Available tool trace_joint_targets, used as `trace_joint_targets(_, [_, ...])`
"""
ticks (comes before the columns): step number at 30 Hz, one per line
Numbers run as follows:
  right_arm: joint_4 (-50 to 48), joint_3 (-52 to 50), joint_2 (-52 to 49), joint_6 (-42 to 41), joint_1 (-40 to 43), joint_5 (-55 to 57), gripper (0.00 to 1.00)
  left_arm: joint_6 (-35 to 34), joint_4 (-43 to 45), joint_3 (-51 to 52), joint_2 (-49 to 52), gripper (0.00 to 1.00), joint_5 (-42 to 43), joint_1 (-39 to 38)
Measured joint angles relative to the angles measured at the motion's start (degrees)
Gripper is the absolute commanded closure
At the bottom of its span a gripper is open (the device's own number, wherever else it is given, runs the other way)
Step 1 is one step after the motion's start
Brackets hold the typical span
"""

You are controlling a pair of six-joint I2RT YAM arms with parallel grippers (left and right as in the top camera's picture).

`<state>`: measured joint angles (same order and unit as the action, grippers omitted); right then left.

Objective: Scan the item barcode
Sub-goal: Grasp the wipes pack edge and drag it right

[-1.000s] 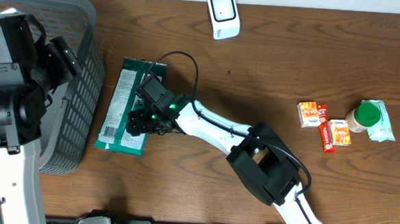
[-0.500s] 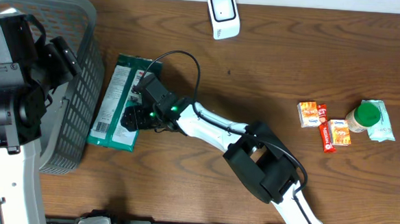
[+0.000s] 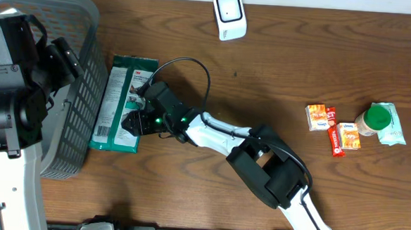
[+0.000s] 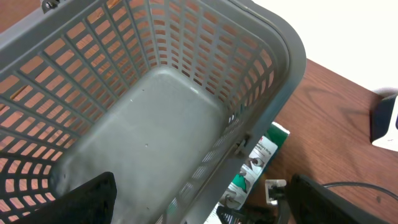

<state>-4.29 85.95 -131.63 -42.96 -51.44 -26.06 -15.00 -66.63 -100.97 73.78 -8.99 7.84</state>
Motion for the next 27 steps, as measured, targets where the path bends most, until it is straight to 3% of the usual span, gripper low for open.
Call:
trace_joint_targets(13, [-7.2, -0.3, -0.2, -0.1, 1.0, -3.0, 0.47, 0.0, 0.0, 0.0, 0.0, 0.12, 0.0, 0.0])
trace_joint_targets(20, [-12.6, -0.3, -2.3, -0.1, 1.0, -3.1, 0.41, 0.0, 0.0, 0.0, 0.0, 0.12, 0.0, 0.0])
trace_joint_targets(27, [-14.5, -0.3, -4.7, -0.1, 1.0, -2.8, 0.49, 0.0, 0.0, 0.0, 0.0, 0.12, 0.0, 0.0])
